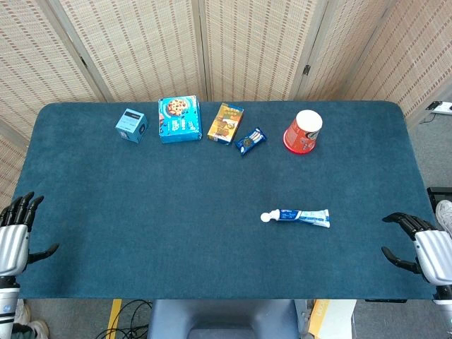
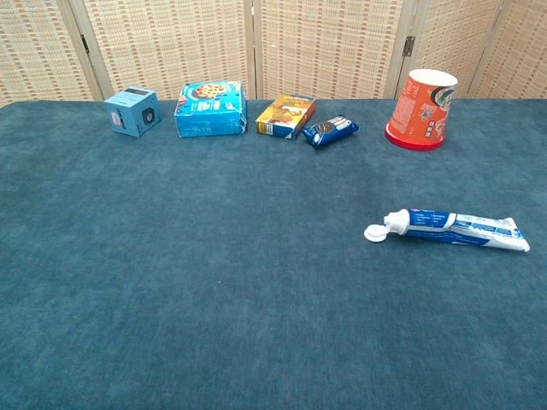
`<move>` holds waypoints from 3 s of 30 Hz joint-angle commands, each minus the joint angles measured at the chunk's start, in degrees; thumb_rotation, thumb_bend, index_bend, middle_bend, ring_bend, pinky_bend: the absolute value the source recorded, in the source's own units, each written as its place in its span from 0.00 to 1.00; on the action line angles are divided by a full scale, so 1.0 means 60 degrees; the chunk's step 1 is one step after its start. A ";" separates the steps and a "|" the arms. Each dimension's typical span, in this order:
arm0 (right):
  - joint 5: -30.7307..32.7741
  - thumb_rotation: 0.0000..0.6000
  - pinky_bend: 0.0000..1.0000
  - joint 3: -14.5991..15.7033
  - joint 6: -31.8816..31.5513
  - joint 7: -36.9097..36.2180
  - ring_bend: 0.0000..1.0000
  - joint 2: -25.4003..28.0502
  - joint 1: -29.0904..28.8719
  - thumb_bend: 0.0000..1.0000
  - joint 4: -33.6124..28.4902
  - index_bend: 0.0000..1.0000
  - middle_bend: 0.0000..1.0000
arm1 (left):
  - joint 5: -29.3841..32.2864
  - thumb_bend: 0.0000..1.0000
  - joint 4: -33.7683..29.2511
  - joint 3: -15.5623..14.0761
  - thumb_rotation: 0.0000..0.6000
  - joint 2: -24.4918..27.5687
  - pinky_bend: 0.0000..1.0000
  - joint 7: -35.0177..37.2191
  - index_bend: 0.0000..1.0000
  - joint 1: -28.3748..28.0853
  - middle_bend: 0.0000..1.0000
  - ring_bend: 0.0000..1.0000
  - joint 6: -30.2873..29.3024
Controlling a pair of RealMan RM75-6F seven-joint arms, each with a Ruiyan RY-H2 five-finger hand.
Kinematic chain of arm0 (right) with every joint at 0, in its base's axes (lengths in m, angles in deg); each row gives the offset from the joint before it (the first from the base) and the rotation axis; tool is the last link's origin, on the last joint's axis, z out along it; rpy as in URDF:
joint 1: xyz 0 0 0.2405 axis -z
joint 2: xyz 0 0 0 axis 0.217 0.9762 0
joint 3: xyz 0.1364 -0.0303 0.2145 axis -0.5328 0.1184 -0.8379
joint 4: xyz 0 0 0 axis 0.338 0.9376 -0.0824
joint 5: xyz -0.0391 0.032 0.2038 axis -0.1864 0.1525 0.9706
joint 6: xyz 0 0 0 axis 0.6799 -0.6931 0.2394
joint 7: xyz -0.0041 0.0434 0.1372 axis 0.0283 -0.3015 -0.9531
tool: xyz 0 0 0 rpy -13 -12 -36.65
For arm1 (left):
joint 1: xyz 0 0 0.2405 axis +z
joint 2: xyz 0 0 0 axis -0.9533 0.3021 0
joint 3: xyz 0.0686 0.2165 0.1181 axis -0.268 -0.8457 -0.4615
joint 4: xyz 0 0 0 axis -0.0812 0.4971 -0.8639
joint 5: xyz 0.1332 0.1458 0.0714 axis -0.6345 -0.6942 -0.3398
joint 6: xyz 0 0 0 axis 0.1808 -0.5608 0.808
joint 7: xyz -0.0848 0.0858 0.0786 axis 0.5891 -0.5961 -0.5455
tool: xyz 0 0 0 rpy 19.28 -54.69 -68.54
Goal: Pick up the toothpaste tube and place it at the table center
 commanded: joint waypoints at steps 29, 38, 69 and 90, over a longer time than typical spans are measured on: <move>0.0319 1.00 0.37 -0.0350 0.1735 0.1087 0.31 -0.0264 -0.1170 0.26 -0.0593 0.25 0.32 | -0.0233 0.06 -0.0030 -0.0242 1.00 0.0277 0.14 0.0461 0.13 0.0358 0.09 0.07 -0.0238; 0.1532 1.00 0.37 -0.0989 0.3896 0.1793 0.30 -0.0995 -0.2685 0.23 -0.0340 0.23 0.30 | -0.0226 0.06 -0.0042 -0.0258 1.00 0.0297 0.14 0.0478 0.13 0.0390 0.09 0.07 -0.0233; 0.4280 1.00 0.37 -0.1123 0.6633 0.4336 0.29 -0.4436 -0.5224 0.26 0.2579 0.27 0.40 | -0.0105 0.06 0.0108 -0.0285 1.00 0.0302 0.14 0.0609 0.14 0.0539 0.09 0.07 -0.0244; 0.4714 1.00 0.39 -0.0939 0.6528 0.4778 0.34 -0.4690 -0.5399 0.40 0.2820 0.41 0.46 | -0.0054 0.06 0.0375 -0.0299 1.00 0.0172 0.14 0.0832 0.14 0.0564 0.08 0.07 -0.0124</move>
